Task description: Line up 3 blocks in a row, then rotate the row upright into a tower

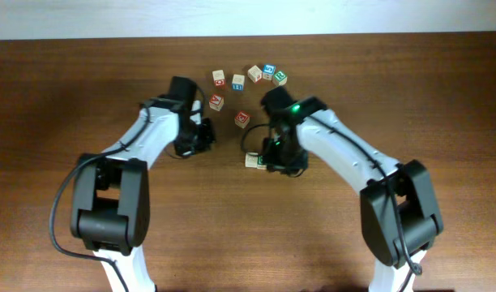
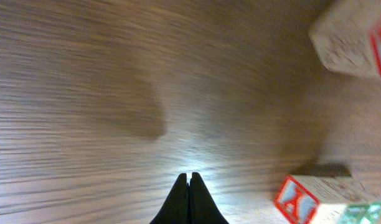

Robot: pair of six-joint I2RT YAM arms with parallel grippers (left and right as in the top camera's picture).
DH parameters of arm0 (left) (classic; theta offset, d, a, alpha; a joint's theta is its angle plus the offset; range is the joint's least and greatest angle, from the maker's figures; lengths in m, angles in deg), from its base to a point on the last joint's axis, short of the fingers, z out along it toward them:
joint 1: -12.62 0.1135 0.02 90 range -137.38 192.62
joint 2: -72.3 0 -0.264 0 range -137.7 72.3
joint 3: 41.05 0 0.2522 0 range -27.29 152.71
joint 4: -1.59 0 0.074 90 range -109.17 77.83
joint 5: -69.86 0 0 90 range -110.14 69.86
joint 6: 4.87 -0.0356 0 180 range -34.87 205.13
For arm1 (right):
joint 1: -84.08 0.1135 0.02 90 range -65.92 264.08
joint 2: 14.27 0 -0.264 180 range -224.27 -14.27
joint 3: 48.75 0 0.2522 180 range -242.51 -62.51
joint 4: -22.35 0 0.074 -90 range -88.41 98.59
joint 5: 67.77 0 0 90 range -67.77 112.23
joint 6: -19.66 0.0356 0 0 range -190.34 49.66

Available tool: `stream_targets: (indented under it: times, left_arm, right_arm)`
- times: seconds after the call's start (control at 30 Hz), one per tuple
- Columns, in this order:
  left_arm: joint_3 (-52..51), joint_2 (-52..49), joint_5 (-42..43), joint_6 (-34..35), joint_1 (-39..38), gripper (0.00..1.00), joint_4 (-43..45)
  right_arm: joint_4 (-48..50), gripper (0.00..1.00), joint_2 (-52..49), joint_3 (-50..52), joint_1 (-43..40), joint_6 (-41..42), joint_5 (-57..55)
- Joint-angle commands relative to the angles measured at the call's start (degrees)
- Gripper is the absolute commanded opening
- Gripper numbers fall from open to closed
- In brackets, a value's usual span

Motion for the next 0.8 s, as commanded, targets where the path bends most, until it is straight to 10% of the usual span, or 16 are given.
stream_targets:
  times: [0.0, 0.77]
  left_arm:
    - [-0.4, -0.5, -0.5, -0.9, 4.0, 0.03, -1.9]
    - [-0.4, -0.5, -0.5, -1.2, 7.7, 0.14, -4.6]
  right_arm:
    - [0.0, 0.41, -0.3, -0.6, 4.0, 5.6, -6.7]
    - [8.5, 0.44, -8.0, 2.2, 2.4, 8.4, -6.2]
